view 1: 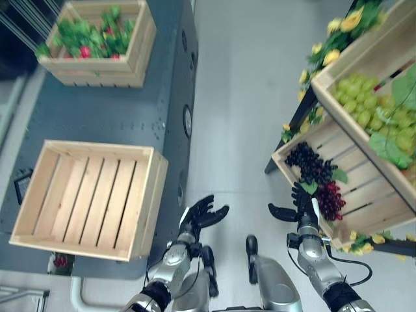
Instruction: Pick up the fruits from the basket on one side to the basket on the other side
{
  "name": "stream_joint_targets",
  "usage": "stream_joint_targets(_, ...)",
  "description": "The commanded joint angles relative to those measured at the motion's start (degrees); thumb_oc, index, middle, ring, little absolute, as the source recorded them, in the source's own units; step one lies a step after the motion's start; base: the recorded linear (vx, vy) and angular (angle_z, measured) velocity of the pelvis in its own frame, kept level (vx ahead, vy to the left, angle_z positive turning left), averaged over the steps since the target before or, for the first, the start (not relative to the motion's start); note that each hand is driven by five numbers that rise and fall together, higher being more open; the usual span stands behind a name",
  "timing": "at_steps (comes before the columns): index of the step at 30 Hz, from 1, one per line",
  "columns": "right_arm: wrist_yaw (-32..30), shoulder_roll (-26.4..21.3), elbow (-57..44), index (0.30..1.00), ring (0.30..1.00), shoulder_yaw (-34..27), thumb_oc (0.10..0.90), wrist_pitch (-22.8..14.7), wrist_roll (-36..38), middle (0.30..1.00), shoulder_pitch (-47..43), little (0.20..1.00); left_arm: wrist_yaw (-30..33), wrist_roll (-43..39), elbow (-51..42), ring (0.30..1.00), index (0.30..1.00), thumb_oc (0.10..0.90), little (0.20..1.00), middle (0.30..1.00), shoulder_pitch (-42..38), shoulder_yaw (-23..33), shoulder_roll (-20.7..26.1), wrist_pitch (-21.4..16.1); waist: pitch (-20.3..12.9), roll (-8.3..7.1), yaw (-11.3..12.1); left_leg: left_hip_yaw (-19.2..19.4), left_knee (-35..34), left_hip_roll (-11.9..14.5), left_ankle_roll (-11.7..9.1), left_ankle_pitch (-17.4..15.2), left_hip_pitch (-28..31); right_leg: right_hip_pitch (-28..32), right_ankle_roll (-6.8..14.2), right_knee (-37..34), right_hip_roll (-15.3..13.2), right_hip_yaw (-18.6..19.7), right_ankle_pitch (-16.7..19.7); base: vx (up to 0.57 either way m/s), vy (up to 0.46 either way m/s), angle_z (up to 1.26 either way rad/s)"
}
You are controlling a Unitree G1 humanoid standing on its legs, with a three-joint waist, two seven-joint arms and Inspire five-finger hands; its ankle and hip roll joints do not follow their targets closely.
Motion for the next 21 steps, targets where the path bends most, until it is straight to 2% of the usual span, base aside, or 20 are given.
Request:
stream_joint_targets(1,2.7,0.8,0.6,0.900,0.900,0.5,0.800,-4.1,-4.1,0.900,-1.0,0.900,-1.7,3.1,1.9,0.900,0.900,0.800,0.900,0.900,1.0,0.5,-0.3,-0.1,-7.9,-2.45,0.2,-0.1,1.1,-5.1,3.4,-2.4,-1.0,1.8,0.4,-3.1,-1.6,1.2,3.3,0.06,-0.058,0.10)
stream_joint_targets(3,3.7,1.6,2.7,0.900,0.900,1.0,0.800,-3.2,-5.2,0.900,0.3,0.900,-2.2,5.4,6.2,0.900,0.900,0.800,0.900,0.900,2.7,1.8,-0.2,1.1,-10.1,-2.17,0.5,-0.7,-1.4,-5.2,3.4,-1.6,0.5,3.2,0.6,-5.0,-1.5,1.0,3.9,0.03,-0.064,0.08)
stream_joint_targets(7,5.1,2.2,5.7,0.900,0.900,1.7,0.800,-1.8,-7.1,0.900,1.1,0.900,-2.5,7.6,10.0,0.900,0.900,0.800,0.900,0.900,3.9,2.3,0.1,1.6,-11.6,-1.91,0.6,-1.2,-3.4,-5.5,3.3,-1.0,1.5,4.4,1.0,-7.2,-1.6,0.9,4.7,-0.01,-0.038,0.07)
stream_joint_targets(10,5.3,2.2,11.9,0.900,0.900,4.4,0.800,2.0,-14.8,0.900,0.6,0.900,-3.2,10.8,12.7,0.900,0.900,0.800,0.900,0.900,4.2,2.8,0.6,1.8,-12.9,-1.90,1.4,-2.1,-3.6,-5.6,3.3,-1.2,1.3,5.4,1.3,-9.0,-2.0,0.1,5.3,-0.04,-0.063,0.14)
stream_joint_targets(14,6.7,2.3,16.4,0.900,0.900,5.9,0.800,3.6,-13.9,0.900,1.0,0.900,-5.0,12.6,13.5,0.900,0.900,0.800,0.900,0.900,5.0,2.2,1.2,1.2,-13.8,-2.03,2.3,-2.2,-3.6,-5.5,3.4,-1.0,1.5,6.0,1.2,-9.2,-2.1,-0.9,4.9,-0.02,-0.073,0.11)
stream_joint_targets(18,13.1,4.2,23.0,0.900,0.900,5.8,0.800,5.8,-11.2,0.900,1.4,0.900,-5.6,15.2,14.2,0.900,0.900,0.800,0.900,0.900,5.1,1.6,0.4,1.2,-14.6,-2.36,3.5,-3.6,-3.6,-5.6,3.7,-0.9,1.6,7.2,0.5,-9.1,-1.7,-2.1,4.1,0.00,-0.063,0.11)
stream_joint_targets(21,18.2,5.1,27.5,0.900,0.900,7.1,0.800,6.9,-13.5,0.900,0.8,0.900,-7.1,20.1,14.6,0.900,0.900,0.800,0.900,0.900,4.7,-0.4,0.1,0.8,-15.2,-2.69,4.2,-4.5,-3.6,-5.5,3.7,-0.7,1.6,7.7,0.1,-9.0,-1.3,-2.8,3.6,0.02,-0.053,0.18)
